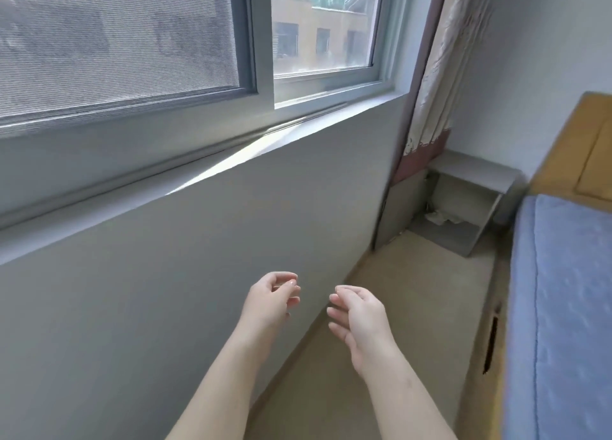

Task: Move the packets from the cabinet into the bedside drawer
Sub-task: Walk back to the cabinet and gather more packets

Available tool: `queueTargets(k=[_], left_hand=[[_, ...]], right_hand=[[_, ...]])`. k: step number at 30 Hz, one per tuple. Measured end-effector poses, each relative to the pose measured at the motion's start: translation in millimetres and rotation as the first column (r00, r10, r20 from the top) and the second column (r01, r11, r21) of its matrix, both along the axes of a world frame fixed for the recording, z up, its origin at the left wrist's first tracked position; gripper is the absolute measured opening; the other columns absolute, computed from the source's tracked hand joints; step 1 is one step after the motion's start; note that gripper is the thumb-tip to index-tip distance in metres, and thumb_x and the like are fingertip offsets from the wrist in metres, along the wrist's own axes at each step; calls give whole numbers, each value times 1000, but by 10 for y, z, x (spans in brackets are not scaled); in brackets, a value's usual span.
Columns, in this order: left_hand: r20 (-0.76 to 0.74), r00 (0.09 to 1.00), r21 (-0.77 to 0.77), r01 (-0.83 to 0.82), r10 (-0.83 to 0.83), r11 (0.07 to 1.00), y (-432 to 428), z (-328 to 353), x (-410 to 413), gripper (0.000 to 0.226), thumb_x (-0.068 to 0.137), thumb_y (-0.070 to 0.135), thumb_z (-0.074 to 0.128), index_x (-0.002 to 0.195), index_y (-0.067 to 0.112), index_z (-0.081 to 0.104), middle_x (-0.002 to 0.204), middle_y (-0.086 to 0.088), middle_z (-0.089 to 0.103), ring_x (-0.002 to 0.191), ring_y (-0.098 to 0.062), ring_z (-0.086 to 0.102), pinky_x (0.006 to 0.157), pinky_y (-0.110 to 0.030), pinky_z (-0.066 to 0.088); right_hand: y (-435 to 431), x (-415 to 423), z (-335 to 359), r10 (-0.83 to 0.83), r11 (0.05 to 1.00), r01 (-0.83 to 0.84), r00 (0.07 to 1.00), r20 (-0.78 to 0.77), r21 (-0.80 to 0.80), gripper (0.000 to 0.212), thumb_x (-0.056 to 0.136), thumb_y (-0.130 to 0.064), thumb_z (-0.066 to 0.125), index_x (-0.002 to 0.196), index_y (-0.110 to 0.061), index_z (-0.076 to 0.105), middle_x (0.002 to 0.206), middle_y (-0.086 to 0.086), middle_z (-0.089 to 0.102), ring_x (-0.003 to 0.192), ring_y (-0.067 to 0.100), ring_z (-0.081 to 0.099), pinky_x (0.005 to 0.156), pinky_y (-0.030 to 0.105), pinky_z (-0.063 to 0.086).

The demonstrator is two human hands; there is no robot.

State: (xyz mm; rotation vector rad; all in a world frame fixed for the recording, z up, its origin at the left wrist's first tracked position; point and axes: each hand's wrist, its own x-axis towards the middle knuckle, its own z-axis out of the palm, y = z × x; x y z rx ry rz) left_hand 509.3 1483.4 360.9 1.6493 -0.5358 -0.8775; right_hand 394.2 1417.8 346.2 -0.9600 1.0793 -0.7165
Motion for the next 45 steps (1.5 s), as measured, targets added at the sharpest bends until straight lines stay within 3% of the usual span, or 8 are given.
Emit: queueTargets(k=[8,15,21,30,36,41,45], left_hand=[[-25,969,-22,245,-245,969,-1856,-170,399,16,95,17,49,93,27,61,100,1,67,85,-6,63,70,-21,47],[-24,895,90,445,-445,891,-3252,-264,392,15,92,16,52,96,26,62,99,0,68,87,-11,65,81,-28,49],[-15,806,101,590,-592,801,-4622,-383,-255,14,92,16,51,94,26,62,103,-2,68,91,-12,65,84,-30,50],[-26,789,64,614,-614,787,-6796,-261,-1338,15,94,16,50,93,26,60,97,2,67,88,-9,64,86,-31,49],[-69,835,108,550,-546,828,-7987,-478,-1487,15,93,14,50,90,25,60,97,1,66,84,-9,63,77,-27,47],[-21,804,124,591,-594,797,-9235,-687,-1635,15,94,17,51,88,27,61,96,2,67,89,-13,65,87,-33,49],[8,802,127,592,-597,796,-10343,-669,-1608,17,93,17,51,86,28,61,91,1,68,90,-18,65,83,-33,49]], right_hand=[[-1547,277,-95,-216,976,216,976,-38,-11,10,94,-15,50,91,-17,60,96,2,61,89,19,60,83,35,50],[-2609,270,-296,-432,893,434,901,-46,115,9,93,-15,51,90,-17,60,100,3,62,88,19,60,79,33,50],[-3777,-380,-416,-590,799,591,806,-42,109,10,93,-15,51,89,-17,60,100,3,62,88,19,60,78,32,49],[-5862,-1443,-326,-634,769,636,771,-49,64,10,93,-16,51,91,-18,61,101,3,63,91,18,62,71,29,48],[-7043,-1665,-433,-601,787,608,794,-98,100,11,95,-16,50,91,-19,60,101,2,64,89,17,62,73,30,49],[-8300,-1713,-544,-592,792,603,796,-127,91,12,96,-17,49,89,-22,59,100,0,63,88,14,61,75,30,48],[-9321,-1698,-541,-600,787,612,788,-140,79,13,96,-16,50,88,-22,58,97,-2,63,86,13,61,73,28,49]])
